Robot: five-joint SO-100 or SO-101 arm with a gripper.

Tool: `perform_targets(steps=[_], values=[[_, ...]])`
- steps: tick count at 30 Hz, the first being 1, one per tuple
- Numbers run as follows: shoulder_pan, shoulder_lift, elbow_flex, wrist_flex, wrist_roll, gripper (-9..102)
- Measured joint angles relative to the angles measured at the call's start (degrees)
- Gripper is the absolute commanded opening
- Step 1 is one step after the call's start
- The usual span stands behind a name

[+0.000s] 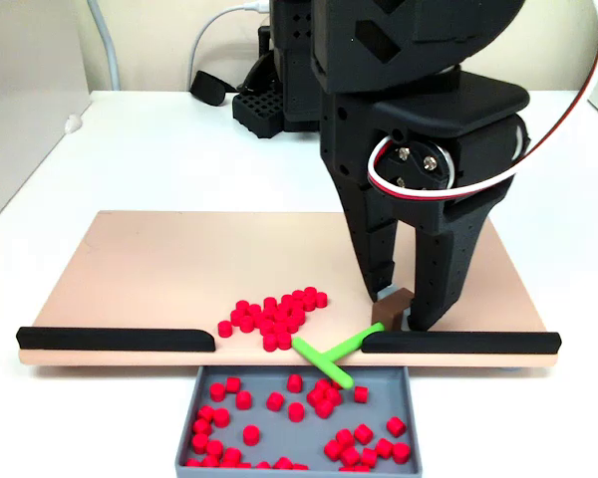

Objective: Push granules from left to the grey container

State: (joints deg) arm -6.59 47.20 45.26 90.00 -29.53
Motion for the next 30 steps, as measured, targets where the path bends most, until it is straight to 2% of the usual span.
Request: perform_targets(steps=[5, 14, 21, 26, 30], values=[[0.4, 3.4, 0.1, -0.3, -5.4, 0], [0.4, 14.7, 2.5, 7.2, -12.4, 0], [2.6, 35.9, 27.4, 8.0, -26.1, 0], [5.3, 49.8, 45.9, 4.0, -37.7, 0], [5.4, 56.1, 53.6, 1.8, -44.6, 0]])
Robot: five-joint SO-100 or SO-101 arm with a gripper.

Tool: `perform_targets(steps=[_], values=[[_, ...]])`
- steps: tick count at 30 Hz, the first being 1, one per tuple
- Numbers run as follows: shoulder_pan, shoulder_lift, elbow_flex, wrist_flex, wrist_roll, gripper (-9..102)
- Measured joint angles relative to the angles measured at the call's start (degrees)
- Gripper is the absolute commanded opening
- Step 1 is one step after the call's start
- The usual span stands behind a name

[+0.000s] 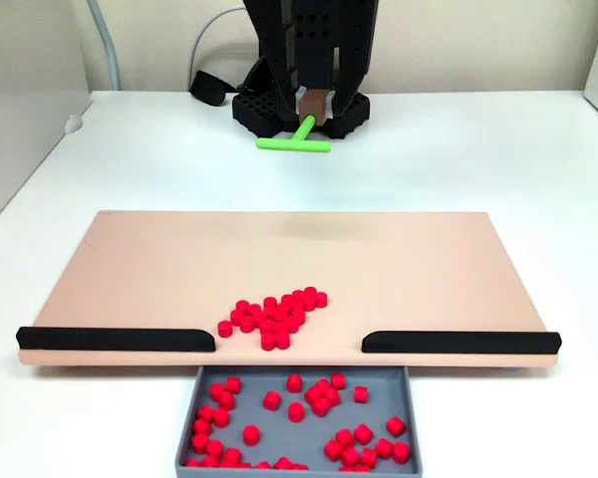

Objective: Push granules from left to the grey container

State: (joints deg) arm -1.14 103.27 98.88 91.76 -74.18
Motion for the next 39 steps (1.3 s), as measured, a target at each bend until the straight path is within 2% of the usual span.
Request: perform_targets(steps=[7, 19, 39], values=[[0.0, 1.8, 7.4, -6.9, -5.9, 0], [0.0, 1.1, 7.4, -7.1, -11.8, 0], [0.7, 1.4, 7.4, -7.1, -13.4, 0]])
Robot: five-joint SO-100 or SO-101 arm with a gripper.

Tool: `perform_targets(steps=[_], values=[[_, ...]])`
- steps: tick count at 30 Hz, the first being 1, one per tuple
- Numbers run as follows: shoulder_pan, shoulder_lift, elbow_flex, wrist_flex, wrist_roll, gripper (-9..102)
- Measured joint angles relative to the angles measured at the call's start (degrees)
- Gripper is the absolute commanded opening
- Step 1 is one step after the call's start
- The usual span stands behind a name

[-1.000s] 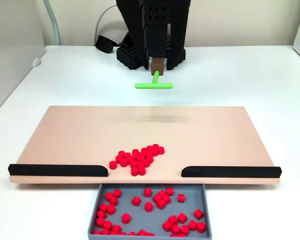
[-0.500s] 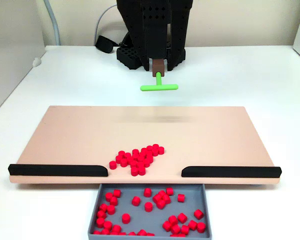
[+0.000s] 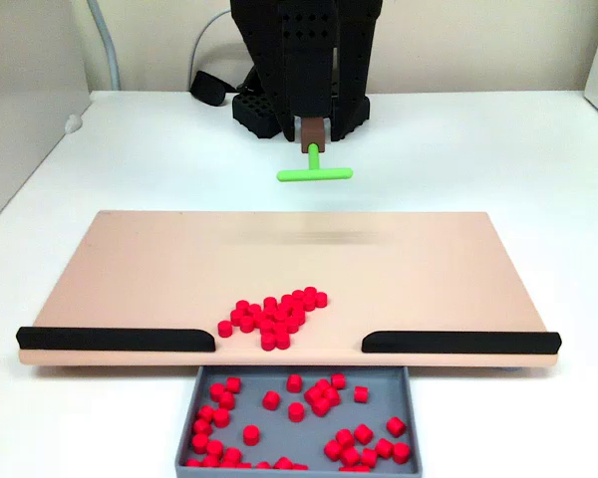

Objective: Push granules from left to the grey container

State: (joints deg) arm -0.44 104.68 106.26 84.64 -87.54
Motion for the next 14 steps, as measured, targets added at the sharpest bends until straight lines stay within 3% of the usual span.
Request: perform_targets(steps=[14], values=[[0.0, 0.7, 0.0, 0.0, 0.0, 0]])
